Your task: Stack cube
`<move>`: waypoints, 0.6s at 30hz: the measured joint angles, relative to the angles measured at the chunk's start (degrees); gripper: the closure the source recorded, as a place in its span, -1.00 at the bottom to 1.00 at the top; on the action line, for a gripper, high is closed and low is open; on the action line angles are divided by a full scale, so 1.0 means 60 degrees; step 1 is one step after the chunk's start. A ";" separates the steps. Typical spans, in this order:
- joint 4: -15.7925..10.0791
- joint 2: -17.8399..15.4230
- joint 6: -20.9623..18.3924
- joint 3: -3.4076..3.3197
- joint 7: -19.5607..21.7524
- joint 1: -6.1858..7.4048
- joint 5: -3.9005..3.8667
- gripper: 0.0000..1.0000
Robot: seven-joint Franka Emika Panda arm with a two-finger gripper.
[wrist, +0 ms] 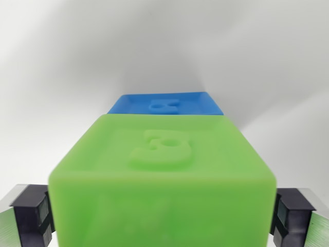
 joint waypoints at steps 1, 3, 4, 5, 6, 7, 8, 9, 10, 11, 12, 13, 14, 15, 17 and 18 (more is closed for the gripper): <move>0.0000 0.0000 0.0000 0.0000 0.0000 0.0000 0.0000 -1.00; 0.0000 0.0000 0.0000 0.0000 0.0000 0.0000 0.0000 -1.00; 0.0000 -0.0001 -0.0001 0.0000 0.0000 0.0000 0.0000 -1.00; 0.0000 -0.0004 -0.0003 0.0000 0.0000 0.0000 0.0000 -1.00; 0.0000 -0.0010 -0.0007 0.0000 0.0000 0.0000 0.0000 -1.00; -0.0001 -0.0021 -0.0014 0.0000 0.0000 0.0000 0.0000 -1.00; -0.0002 -0.0037 -0.0024 0.0000 0.0000 0.0000 0.0000 -1.00; -0.0003 -0.0058 -0.0037 0.0000 0.0000 0.0000 0.0000 -1.00; -0.0003 -0.0070 -0.0045 0.0000 0.0000 0.0000 0.0000 -1.00; -0.0006 -0.0097 -0.0065 0.0000 0.0000 0.0000 0.0000 -1.00; -0.0010 -0.0129 -0.0088 0.0000 0.0000 0.0000 0.0000 -1.00; -0.0016 -0.0168 -0.0115 0.0000 0.0000 0.0000 0.0000 -1.00; -0.0023 -0.0212 -0.0145 0.0000 0.0000 0.0000 0.0000 -1.00; -0.0031 -0.0259 -0.0183 0.0000 0.0000 0.0000 0.0000 -1.00; -0.0041 -0.0353 -0.0269 0.0000 0.0000 0.0000 0.0000 -1.00; -0.0043 -0.0380 -0.0295 0.0000 0.0000 0.0000 0.0000 -1.00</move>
